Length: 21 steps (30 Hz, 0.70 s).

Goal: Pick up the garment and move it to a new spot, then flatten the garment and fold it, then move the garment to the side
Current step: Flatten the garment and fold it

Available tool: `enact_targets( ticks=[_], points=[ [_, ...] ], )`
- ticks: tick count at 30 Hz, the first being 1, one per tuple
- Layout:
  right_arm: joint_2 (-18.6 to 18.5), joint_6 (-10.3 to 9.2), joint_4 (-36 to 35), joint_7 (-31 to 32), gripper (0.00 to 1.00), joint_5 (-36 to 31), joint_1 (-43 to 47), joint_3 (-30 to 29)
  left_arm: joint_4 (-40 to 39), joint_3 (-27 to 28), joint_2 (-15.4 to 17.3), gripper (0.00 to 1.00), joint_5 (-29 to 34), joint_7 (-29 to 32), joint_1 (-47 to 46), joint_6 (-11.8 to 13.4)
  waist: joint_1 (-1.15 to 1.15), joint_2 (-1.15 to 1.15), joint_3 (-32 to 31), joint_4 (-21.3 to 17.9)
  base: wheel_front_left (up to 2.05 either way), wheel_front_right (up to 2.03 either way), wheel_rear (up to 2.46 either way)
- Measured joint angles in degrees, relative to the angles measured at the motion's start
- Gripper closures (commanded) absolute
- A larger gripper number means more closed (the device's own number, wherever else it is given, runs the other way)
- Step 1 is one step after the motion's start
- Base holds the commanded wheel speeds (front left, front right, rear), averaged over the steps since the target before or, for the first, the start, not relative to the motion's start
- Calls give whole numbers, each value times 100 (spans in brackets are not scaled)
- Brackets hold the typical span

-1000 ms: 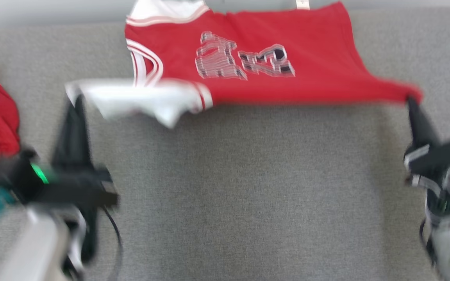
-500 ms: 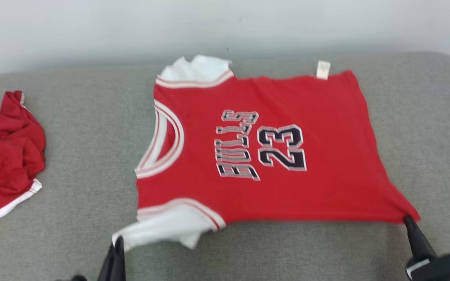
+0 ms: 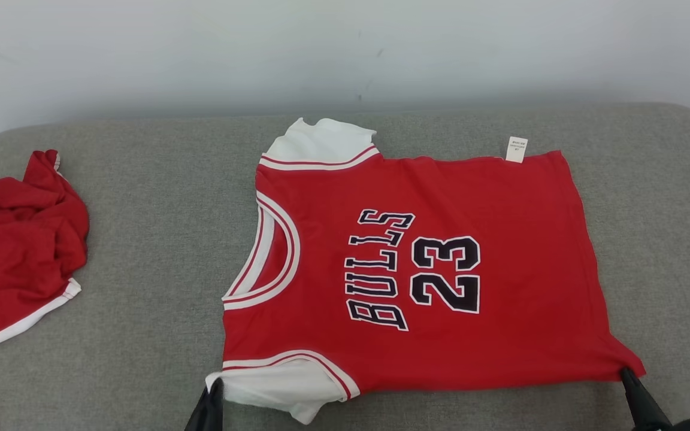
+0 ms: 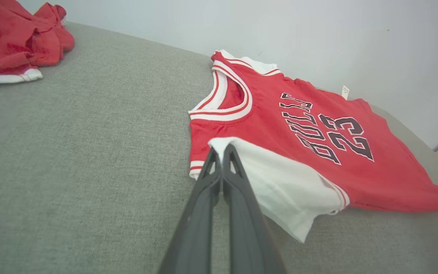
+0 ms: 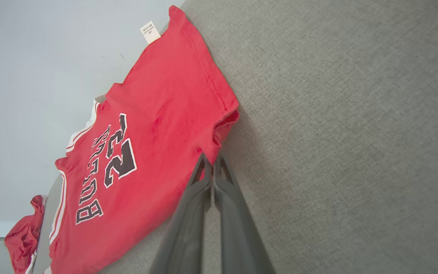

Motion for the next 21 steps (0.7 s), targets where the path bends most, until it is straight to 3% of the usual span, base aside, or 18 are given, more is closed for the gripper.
enact_targets(
  ticks=[6, 9, 21],
  points=[
    [29, 0, 121, 267, 100, -63, -670, -27, 64, -47, 230, 100, 179, 223, -785, -153, 0, 0, 21, -169, 0, 0, 0],
    [34, 0, 338, 445, 100, -183, -1042, -34, 294, -63, 379, 100, 210, 415, -1308, -353, 0, 0, 62, -260, 0, 0, 0],
    [-125, 0, 1753, 606, 100, -698, -2866, 76, 1645, -244, 545, 100, 475, 722, -3148, -851, 0, 1, 428, -527, 0, 0, 0]
  ],
)
